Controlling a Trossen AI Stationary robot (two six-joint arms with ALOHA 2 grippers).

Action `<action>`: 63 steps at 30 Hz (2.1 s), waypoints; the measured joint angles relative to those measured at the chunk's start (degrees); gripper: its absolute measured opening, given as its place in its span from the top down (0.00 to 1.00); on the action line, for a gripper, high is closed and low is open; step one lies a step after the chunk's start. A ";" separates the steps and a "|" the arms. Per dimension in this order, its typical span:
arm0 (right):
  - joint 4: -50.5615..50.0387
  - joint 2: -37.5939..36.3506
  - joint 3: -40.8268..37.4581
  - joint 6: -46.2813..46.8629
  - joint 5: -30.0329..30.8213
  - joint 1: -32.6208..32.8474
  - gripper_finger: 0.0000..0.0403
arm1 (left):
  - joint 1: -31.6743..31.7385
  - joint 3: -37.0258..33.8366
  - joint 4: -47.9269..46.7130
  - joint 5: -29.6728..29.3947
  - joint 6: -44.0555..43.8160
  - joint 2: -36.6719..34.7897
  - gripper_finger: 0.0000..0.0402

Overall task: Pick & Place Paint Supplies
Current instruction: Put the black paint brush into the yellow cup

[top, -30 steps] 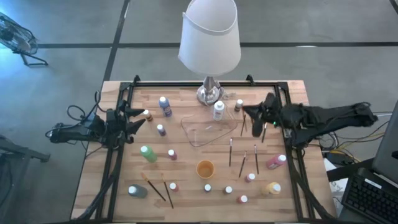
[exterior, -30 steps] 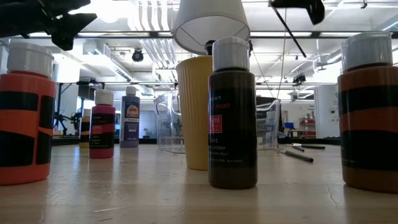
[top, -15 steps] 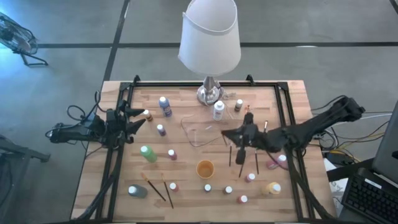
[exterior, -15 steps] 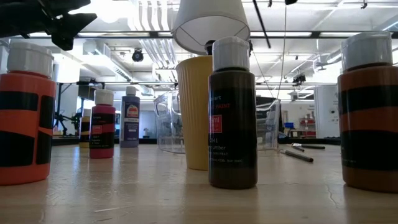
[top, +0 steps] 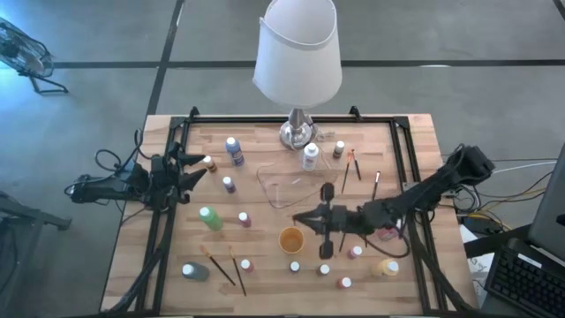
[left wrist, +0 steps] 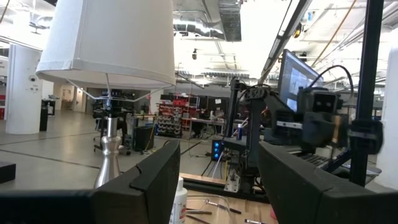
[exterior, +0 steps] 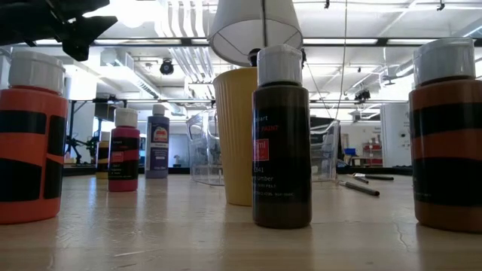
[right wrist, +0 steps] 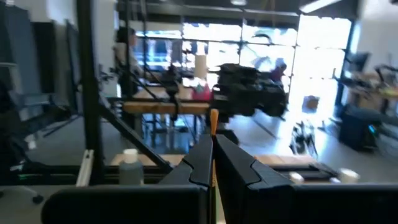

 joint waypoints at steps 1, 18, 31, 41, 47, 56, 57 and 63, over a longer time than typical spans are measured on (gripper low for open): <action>2.06 1.32 -0.01 -0.44 -0.81 0.16 0.98 | -0.01 -0.02 0.00 0.00 -0.02 -0.02 0.46; 15.02 10.99 -2.84 2.47 -1.18 1.20 0.98 | 0.00 -0.02 -0.04 0.00 -0.02 -0.02 0.46; 18.24 17.68 -4.87 7.76 0.17 -0.77 0.98 | -0.02 -0.01 -0.52 0.00 -0.01 -0.01 0.46; 17.76 19.40 -5.84 12.17 0.37 -1.40 0.98 | -0.01 -0.01 -0.50 0.00 -0.01 -0.02 0.46; 17.73 19.29 -7.86 14.61 1.08 -1.34 0.98 | 0.00 0.00 -0.50 0.00 0.00 -0.02 0.46; 17.68 19.27 -9.20 15.94 1.58 -1.34 0.98 | 0.00 -0.02 -0.59 0.00 -0.02 0.00 0.46; 17.69 19.27 -9.27 16.22 1.55 -1.34 0.98 | 0.00 -0.01 -0.69 0.00 0.00 0.00 0.46; 17.69 19.25 -10.04 16.83 1.42 -1.29 0.98 | 0.00 -0.01 -0.94 0.00 0.00 -0.01 0.46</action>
